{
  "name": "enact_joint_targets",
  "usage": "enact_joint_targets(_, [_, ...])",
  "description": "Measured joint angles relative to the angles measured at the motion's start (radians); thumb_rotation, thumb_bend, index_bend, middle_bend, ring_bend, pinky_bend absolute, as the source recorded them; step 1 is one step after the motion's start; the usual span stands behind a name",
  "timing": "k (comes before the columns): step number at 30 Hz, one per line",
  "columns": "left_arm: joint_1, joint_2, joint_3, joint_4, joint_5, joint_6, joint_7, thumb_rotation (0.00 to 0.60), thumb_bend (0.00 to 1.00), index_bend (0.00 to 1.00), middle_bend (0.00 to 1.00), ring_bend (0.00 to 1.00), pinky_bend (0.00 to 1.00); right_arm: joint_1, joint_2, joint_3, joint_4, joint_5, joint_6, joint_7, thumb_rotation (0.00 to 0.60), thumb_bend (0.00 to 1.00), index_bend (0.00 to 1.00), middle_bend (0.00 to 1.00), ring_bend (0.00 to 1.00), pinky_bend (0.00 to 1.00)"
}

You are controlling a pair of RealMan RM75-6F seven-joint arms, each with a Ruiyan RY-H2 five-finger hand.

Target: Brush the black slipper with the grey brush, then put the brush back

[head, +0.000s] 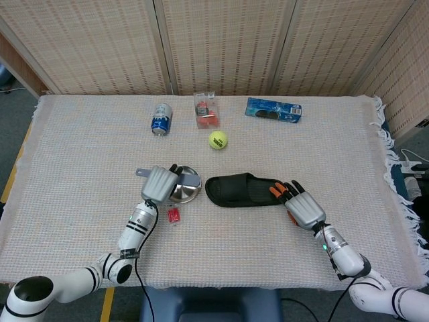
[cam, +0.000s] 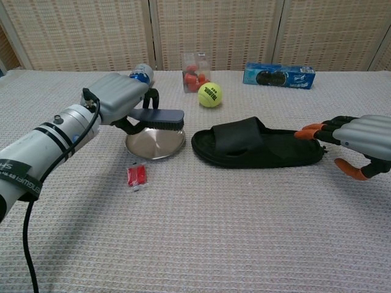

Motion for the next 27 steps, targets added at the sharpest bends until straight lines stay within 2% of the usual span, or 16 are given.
enact_joint_targets(10, [-0.006, -0.005, -0.003, -0.03, -0.021, -0.011, 0.02, 0.6, 0.42, 0.44, 0.48, 0.78, 1.0, 0.057, -0.034, -0.004, 0.013, 0.111, -0.1, -0.108, 0.6, 0.66, 0.0, 0.0, 0.0, 0.0])
enact_joint_targets(20, [-0.03, -0.049, -0.013, -0.025, -0.028, -0.017, 0.023, 0.6, 0.42, 0.43, 0.48, 0.78, 1.0, 0.073, -0.031, -0.027, -0.013, 0.151, -0.101, -0.137, 0.6, 0.66, 0.01, 0.0, 0.0, 0.0])
enact_joint_targets(27, [-0.054, -0.122, -0.037, 0.024, -0.039, 0.004, 0.03, 0.6, 0.42, 0.43, 0.48, 0.78, 1.0, 0.085, -0.025, -0.038, -0.03, 0.165, -0.094, -0.152, 0.6, 0.66, 0.01, 0.0, 0.0, 0.0])
